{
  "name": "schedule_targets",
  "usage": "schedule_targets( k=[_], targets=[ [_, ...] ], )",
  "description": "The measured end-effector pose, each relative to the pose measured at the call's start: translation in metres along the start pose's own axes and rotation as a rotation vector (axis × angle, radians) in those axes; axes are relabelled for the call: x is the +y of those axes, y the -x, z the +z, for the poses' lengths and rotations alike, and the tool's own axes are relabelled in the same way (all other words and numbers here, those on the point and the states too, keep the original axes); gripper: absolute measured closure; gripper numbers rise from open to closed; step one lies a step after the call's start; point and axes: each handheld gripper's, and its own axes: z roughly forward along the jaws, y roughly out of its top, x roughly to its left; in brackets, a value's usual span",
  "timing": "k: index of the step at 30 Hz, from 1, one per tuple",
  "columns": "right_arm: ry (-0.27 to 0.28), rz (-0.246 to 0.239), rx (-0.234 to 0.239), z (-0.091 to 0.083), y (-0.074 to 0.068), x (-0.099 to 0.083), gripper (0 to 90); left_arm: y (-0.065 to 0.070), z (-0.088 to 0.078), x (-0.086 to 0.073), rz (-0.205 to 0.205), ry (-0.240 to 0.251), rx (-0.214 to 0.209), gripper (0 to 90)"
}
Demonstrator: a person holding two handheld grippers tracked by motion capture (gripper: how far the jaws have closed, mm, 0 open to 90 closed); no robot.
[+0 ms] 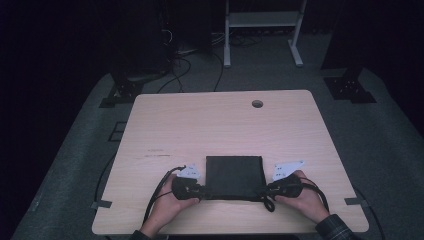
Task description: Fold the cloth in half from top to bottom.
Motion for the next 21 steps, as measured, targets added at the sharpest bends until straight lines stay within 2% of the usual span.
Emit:
schedule_targets(
  k=[2, 5, 8, 12, 15, 17, 21],
  targets=[
    [0.027, 0.01, -0.024, -0.004, 0.001, 0.001, 69.8, 0.0, -0.004, 0.001, 0.0, 0.013, 0.015, 68.7],
    [0.072, 0.035, -0.07, -0.011, 0.007, -0.001, 56.2, -0.004, -0.012, 0.0, -0.007, 0.035, 0.06, 58.2],
    [0.087, 0.07, -0.128, -0.017, 0.013, -0.004, 45.7, -0.008, -0.019, -0.004, -0.01, 0.051, 0.104, 48.8],
    [0.117, 0.106, -0.209, -0.027, 0.02, -0.011, 31.9, -0.014, -0.028, -0.011, -0.006, 0.066, 0.176, 31.8],
    [0.136, 0.125, -0.253, -0.034, 0.023, -0.016, 27.6, -0.018, -0.036, -0.017, -0.015, 0.078, 0.223, 24.8],
    [0.134, 0.145, -0.294, -0.039, 0.025, -0.02, 24.8, -0.021, -0.042, -0.021, -0.021, 0.087, 0.255, 20.9],
    [0.135, 0.17, -0.343, -0.047, 0.028, -0.028, 22.2, -0.026, -0.055, -0.031, -0.043, 0.086, 0.321, 14.7]
  ],
)
